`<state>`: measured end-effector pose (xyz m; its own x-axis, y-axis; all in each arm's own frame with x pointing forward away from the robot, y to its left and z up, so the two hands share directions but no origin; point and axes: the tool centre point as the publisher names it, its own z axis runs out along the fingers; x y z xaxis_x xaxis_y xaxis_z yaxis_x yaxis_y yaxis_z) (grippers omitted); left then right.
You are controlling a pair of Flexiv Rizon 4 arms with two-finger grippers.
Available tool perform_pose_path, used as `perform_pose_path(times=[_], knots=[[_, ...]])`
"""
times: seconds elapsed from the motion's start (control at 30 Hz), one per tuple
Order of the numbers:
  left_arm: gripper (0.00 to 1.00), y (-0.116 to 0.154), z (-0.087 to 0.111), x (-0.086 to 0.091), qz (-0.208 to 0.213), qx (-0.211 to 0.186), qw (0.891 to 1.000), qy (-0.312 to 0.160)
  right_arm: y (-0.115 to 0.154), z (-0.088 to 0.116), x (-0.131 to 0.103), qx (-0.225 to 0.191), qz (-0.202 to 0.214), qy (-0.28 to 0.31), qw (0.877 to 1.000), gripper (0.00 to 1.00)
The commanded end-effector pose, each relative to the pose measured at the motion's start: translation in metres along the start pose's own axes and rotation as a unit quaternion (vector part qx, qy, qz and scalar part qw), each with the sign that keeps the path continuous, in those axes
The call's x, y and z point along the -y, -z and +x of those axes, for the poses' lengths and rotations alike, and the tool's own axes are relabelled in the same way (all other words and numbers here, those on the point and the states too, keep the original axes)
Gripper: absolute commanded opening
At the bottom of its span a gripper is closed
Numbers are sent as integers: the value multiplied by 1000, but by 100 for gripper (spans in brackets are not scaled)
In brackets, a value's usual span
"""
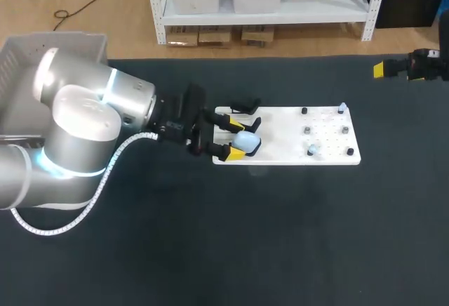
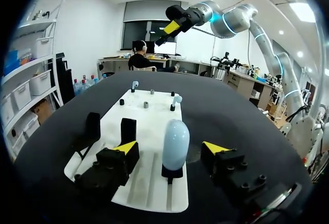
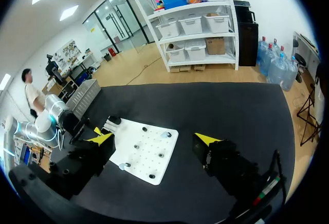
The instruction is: Pick up each earbud case from the left stands, insert the matching earbuds, close the lid, and place the case in the box.
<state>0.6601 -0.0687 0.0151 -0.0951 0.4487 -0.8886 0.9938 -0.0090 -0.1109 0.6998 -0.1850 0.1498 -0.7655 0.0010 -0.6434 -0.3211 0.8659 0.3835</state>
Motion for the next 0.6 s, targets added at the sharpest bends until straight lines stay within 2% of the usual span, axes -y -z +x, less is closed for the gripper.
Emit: perform_pose_path(times=[0.03,0.1,0.23,0.4,0.5,0.6], knots=[[77,-4,5,-5,3,0,1000,0,0,0,0,0,0,0,1000,100],[76,-5,5,-6,3,0,1000,0,0,0,0,0,0,0,1000,100],[65,-5,6,-6,2,-1,1000,-1,0,0,0,0,0,0,1000,100],[46,-6,6,-6,3,-1,1000,1,0,0,0,0,0,0,1000,100],[44,-6,5,-5,2,2,1000,3,0,0,0,0,0,0,1000,100],[47,-5,2,-5,1,6,1000,2,0,0,0,0,0,0,1000,100]])
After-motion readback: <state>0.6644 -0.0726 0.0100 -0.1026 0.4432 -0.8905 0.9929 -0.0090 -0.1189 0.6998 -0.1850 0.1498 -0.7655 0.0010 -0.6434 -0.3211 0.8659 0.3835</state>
